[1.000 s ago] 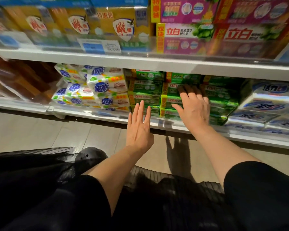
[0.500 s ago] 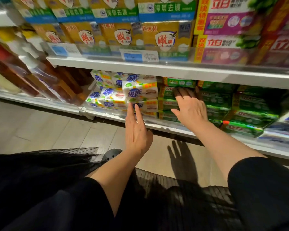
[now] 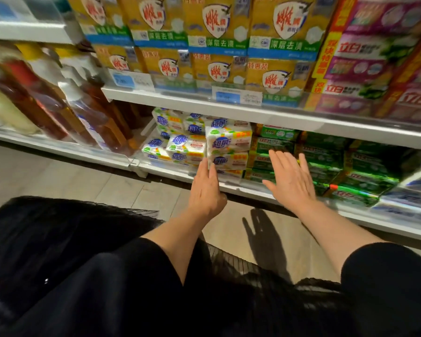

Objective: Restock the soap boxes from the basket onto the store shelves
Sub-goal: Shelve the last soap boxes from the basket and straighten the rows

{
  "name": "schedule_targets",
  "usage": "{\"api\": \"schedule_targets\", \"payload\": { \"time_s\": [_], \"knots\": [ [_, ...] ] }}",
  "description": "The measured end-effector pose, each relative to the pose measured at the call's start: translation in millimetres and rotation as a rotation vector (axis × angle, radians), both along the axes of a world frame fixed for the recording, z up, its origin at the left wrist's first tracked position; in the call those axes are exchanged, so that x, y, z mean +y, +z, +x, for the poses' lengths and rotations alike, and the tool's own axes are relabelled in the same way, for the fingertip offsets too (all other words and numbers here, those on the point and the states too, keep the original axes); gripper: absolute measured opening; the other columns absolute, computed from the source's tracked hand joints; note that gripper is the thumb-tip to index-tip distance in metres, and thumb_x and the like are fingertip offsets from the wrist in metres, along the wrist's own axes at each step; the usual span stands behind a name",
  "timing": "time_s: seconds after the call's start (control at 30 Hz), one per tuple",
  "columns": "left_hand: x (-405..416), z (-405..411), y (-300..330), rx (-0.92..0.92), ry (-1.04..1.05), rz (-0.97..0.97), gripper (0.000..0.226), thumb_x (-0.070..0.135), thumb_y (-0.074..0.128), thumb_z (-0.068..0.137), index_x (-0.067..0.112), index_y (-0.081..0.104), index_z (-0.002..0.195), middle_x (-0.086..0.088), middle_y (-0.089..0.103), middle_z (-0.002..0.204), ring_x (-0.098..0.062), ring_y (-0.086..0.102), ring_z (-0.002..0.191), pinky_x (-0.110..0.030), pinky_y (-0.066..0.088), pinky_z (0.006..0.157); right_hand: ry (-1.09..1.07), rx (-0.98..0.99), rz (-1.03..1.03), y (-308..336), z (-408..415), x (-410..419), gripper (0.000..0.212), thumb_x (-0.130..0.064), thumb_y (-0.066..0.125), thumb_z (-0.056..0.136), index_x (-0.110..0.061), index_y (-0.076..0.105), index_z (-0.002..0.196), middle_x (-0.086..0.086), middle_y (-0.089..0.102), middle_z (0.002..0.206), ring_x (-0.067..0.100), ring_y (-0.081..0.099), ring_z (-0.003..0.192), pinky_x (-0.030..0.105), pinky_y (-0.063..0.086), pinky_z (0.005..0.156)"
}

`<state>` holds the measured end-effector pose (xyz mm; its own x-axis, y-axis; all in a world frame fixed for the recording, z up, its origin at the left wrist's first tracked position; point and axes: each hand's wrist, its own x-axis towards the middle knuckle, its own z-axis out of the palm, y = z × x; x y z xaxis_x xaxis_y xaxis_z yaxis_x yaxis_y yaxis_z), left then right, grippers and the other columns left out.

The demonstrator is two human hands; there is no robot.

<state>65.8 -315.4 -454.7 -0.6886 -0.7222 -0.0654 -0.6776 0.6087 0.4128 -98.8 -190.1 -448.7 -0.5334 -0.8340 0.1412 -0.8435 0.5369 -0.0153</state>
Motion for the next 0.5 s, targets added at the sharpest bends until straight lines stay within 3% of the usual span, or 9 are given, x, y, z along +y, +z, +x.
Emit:
{"api": "schedule_targets", "payload": {
  "time_s": [0.13,0.23,0.37,0.5],
  "knots": [
    [-12,14,34,0.032,0.038,-0.003,0.071,0.011,0.071,0.081,0.009,0.034,0.141,-0.008,0.032,0.146,-0.025,0.03,0.137,-0.032,0.029,0.113,-0.006,-0.068,-0.011,19,22,-1,0.076,-0.041,0.058,0.091,-0.015,0.02,0.151,0.006,0.031,0.153,0.021,0.028,0.141,0.043,0.002,0.119],
    [-19,17,52,0.026,0.063,0.01,0.054,0.01,0.068,0.083,0.009,0.044,0.13,-0.008,0.041,0.136,-0.024,0.041,0.126,-0.032,0.037,0.105,0.097,-0.05,-0.008,27,35,-3,0.072,-0.039,0.059,0.091,-0.015,0.025,0.149,0.005,0.036,0.149,0.022,0.033,0.137,0.039,0.014,0.119],
    [-13,22,55,0.022,0.04,0.004,0.058,0.004,0.064,0.084,0.007,0.04,0.137,-0.009,0.039,0.143,-0.024,0.037,0.131,-0.029,0.033,0.107,0.084,-0.143,-0.09,28,54,-17,0.066,-0.033,0.066,0.088,-0.013,0.036,0.143,0.006,0.046,0.136,0.024,0.045,0.124,0.036,0.042,0.099],
    [-28,48,19,0.012,0.025,-0.021,0.076,0.011,0.062,0.089,0.007,0.019,0.152,-0.008,0.016,0.16,-0.021,0.015,0.147,-0.027,0.015,0.118,0.15,-0.037,-0.223,11,68,-43,0.073,-0.021,0.088,0.061,-0.004,0.057,0.125,0.016,0.059,0.123,0.033,0.059,0.112,0.042,0.05,0.091]
  ]
}}
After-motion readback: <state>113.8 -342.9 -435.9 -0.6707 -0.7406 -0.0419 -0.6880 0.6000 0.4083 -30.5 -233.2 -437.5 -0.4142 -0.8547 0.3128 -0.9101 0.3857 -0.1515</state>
